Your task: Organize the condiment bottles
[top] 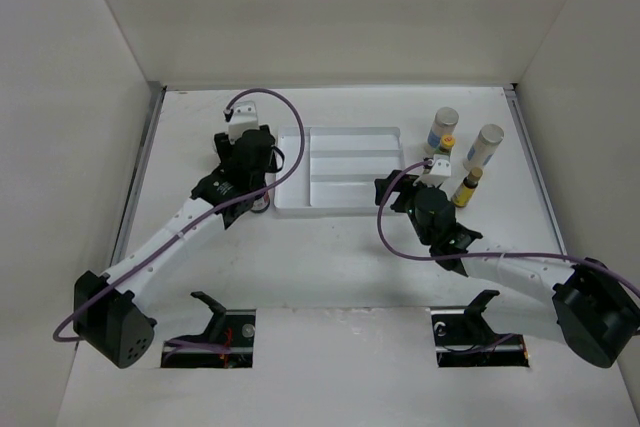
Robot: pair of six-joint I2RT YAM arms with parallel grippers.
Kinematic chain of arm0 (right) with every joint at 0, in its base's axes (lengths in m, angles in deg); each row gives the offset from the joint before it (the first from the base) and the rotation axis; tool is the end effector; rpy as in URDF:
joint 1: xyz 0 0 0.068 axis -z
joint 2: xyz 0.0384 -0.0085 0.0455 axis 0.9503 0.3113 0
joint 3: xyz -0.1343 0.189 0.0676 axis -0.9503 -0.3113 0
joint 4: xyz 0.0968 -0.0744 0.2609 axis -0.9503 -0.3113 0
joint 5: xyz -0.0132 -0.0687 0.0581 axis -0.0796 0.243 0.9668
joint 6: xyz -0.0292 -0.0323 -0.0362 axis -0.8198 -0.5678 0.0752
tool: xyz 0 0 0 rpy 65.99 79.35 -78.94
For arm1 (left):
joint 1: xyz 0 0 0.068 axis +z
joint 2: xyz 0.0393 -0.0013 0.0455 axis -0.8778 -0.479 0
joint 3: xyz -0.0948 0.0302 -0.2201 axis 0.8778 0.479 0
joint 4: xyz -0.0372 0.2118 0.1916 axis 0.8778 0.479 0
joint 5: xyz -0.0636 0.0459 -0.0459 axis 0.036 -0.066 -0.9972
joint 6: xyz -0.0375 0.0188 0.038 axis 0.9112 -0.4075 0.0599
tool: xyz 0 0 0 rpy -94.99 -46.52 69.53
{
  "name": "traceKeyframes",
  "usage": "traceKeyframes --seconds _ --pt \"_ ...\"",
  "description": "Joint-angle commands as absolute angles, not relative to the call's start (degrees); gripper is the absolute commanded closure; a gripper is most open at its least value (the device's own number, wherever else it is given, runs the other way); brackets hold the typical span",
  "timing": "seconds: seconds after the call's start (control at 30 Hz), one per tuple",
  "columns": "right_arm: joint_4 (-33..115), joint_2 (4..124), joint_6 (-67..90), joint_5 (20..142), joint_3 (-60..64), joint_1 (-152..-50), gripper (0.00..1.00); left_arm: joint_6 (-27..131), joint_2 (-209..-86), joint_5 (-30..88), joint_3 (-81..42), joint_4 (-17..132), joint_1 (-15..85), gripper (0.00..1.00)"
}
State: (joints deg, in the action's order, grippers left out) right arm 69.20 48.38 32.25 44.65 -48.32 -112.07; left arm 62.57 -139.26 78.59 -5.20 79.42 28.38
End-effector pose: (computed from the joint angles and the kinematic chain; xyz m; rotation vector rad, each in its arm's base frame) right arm 0.2237 0.1645 0.1694 0.1612 1.7771 0.4178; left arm 0.2665 -0.1418 0.2898 -0.2341 1.9330 0.1237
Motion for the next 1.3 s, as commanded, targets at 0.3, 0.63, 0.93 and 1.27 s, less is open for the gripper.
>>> traceKeyframes --seconds 0.3,0.63,0.93,1.27 --pt "72.0 47.6 31.9 45.2 -46.3 -112.4 0.11 63.6 -136.3 81.1 -3.3 75.7 29.3 0.75" --pt "72.3 48.1 32.0 45.2 -46.1 -112.5 0.11 60.9 -130.8 82.8 -10.4 75.6 29.1 0.82" --pt "72.2 47.1 32.3 45.2 -46.6 -112.3 0.11 59.7 -136.6 81.7 -20.5 72.8 25.7 0.84" --pt "72.4 46.5 32.4 45.2 -47.0 -112.2 0.11 59.3 -154.6 75.6 -31.9 64.1 27.6 0.84"
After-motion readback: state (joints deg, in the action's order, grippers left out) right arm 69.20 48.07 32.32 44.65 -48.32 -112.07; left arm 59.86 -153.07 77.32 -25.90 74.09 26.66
